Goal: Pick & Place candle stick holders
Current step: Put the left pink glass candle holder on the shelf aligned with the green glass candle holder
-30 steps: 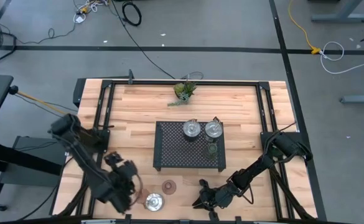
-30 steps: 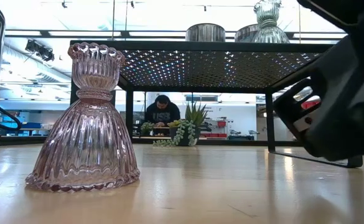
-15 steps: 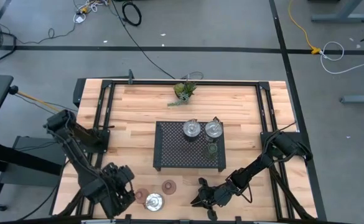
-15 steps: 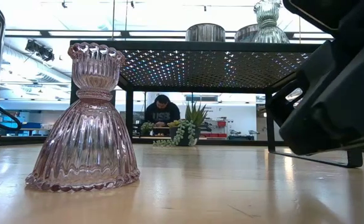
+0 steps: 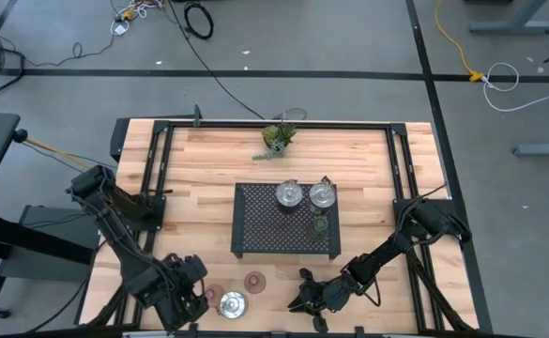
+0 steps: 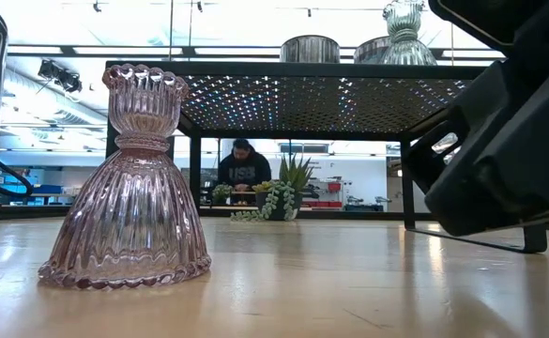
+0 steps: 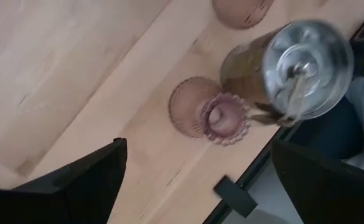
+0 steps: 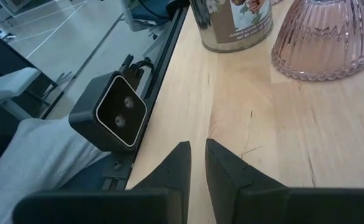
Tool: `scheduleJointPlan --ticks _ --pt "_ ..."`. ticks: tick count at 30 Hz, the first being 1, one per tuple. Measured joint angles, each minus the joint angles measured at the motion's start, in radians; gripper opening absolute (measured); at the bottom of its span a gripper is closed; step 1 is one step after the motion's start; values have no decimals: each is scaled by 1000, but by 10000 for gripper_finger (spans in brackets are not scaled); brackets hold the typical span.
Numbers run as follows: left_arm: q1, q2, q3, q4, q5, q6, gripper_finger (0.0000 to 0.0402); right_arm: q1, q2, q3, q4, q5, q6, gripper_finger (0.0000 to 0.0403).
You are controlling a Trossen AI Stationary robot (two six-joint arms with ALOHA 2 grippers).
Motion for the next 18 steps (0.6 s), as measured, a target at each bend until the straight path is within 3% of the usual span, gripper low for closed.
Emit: scheduleJointPlan --ticks 12,18 --pt "0 129 0 99 82 138 396 0 0 0 -1 0 0 47" --pt "-17 163 0 100 -9 143 396 0 0 0 -2 0 0 47"
